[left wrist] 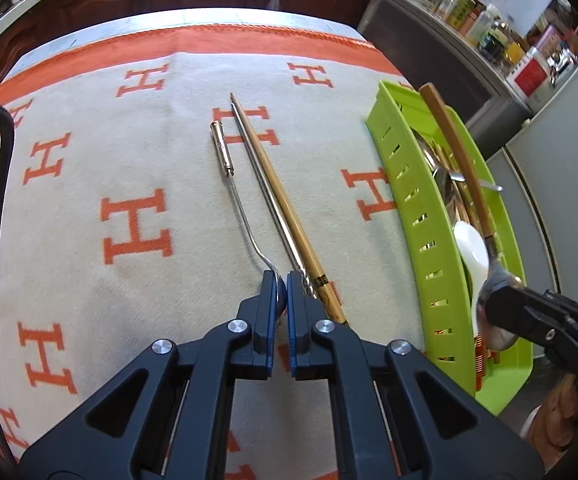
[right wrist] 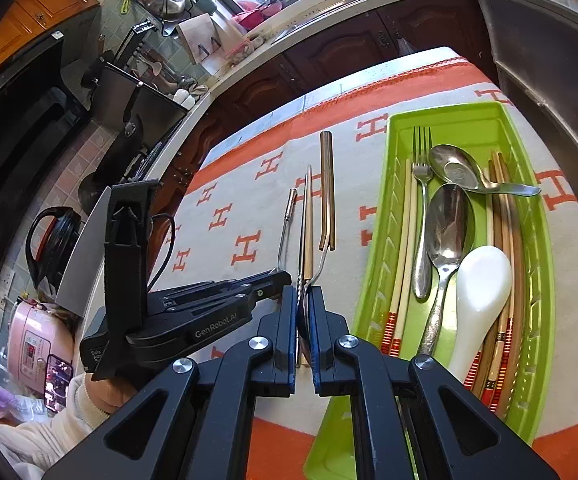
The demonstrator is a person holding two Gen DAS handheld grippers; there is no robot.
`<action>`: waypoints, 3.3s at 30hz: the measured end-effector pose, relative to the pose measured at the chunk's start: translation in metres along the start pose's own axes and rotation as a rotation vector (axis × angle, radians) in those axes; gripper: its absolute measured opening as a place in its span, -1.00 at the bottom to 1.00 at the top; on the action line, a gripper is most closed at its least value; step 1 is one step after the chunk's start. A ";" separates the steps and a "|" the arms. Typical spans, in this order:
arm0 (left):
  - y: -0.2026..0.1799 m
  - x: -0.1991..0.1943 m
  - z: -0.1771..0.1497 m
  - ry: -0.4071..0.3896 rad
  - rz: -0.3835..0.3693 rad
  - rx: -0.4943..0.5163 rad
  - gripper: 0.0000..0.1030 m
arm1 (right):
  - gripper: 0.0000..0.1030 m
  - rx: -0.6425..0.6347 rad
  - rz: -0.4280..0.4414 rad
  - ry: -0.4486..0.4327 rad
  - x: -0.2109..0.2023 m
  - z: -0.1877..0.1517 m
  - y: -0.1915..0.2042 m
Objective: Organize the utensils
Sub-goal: 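Carry the fork in the right tool while the left tool carries the spoon to the tray, then open both tools to drop the fork and spoon into the green tray, then move both open tools over the last pair of chopsticks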
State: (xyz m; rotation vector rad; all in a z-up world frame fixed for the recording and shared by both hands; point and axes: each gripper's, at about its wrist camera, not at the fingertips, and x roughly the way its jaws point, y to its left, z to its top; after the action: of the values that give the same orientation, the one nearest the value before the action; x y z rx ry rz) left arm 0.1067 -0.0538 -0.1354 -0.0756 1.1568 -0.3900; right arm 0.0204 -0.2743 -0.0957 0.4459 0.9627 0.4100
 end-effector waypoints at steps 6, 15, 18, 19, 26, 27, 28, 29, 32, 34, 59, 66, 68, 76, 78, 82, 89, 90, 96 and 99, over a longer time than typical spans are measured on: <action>-0.001 -0.028 -0.005 -0.068 0.007 -0.017 -0.95 | -0.90 -0.020 0.014 0.004 0.000 -0.001 0.008; -0.036 -0.090 -0.014 -0.185 -0.028 0.050 -0.95 | -0.90 -0.003 0.026 -0.039 -0.023 -0.007 0.002; -0.053 -0.106 -0.017 -0.217 -0.059 0.076 -0.95 | -0.90 0.016 0.019 -0.056 -0.033 -0.011 -0.005; -0.058 -0.110 -0.019 -0.224 -0.070 0.083 -0.95 | -0.90 0.020 0.015 -0.061 -0.036 -0.012 -0.006; -0.094 -0.114 -0.029 -0.235 -0.122 0.132 -0.95 | -0.90 0.094 -0.038 -0.098 -0.060 -0.018 -0.035; -0.099 -0.111 -0.031 -0.229 -0.128 0.142 -0.95 | -0.90 0.109 -0.049 -0.098 -0.062 -0.019 -0.041; -0.102 -0.108 -0.032 -0.222 -0.133 0.149 -0.95 | -0.90 0.125 -0.059 -0.097 -0.062 -0.019 -0.048; -0.106 -0.104 -0.034 -0.213 -0.137 0.156 -0.95 | -0.90 0.139 -0.070 -0.093 -0.062 -0.021 -0.054; -0.113 -0.090 -0.038 -0.184 -0.147 0.169 -0.95 | -0.90 0.170 -0.113 -0.071 -0.057 -0.025 -0.069; -0.118 -0.081 -0.040 -0.160 -0.157 0.180 -0.95 | -0.90 0.180 -0.137 -0.057 -0.053 -0.028 -0.075; -0.131 -0.048 -0.051 -0.046 -0.180 0.224 -0.93 | -0.38 0.266 -0.155 -0.110 -0.061 -0.025 -0.089; -0.127 -0.058 -0.053 -0.071 -0.170 0.224 -0.87 | -0.37 0.248 -0.154 -0.114 -0.062 -0.027 -0.081; -0.125 -0.061 -0.053 -0.079 -0.166 0.221 -0.87 | -0.37 0.240 -0.157 -0.112 -0.062 -0.027 -0.078; -0.114 -0.072 -0.057 -0.092 -0.146 0.196 -0.87 | -0.37 0.201 -0.163 -0.103 -0.060 -0.029 -0.063; -0.109 -0.075 -0.058 -0.100 -0.140 0.187 -0.86 | -0.37 0.193 -0.164 -0.099 -0.059 -0.030 -0.059; -0.100 -0.082 -0.060 -0.120 -0.119 0.168 -0.86 | -0.37 0.175 -0.171 -0.091 -0.059 -0.032 -0.049; -0.078 -0.092 -0.060 -0.138 -0.097 0.122 -0.86 | -0.37 0.146 -0.181 -0.072 -0.058 -0.034 -0.036; -0.076 -0.093 -0.060 -0.142 -0.087 0.116 -0.86 | -0.37 0.141 -0.182 -0.071 -0.057 -0.034 -0.033; -0.061 -0.100 -0.059 -0.169 -0.027 0.092 -0.86 | -0.37 0.103 -0.187 -0.057 -0.054 -0.032 -0.016; -0.054 -0.102 -0.060 -0.177 0.002 0.082 -0.86 | -0.37 0.085 -0.186 -0.048 -0.052 -0.032 -0.009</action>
State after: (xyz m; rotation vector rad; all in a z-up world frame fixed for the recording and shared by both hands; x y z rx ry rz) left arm 0.0038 -0.0612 -0.0562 -0.0362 0.9648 -0.4201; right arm -0.0321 -0.3025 -0.0808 0.4366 0.9683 0.1905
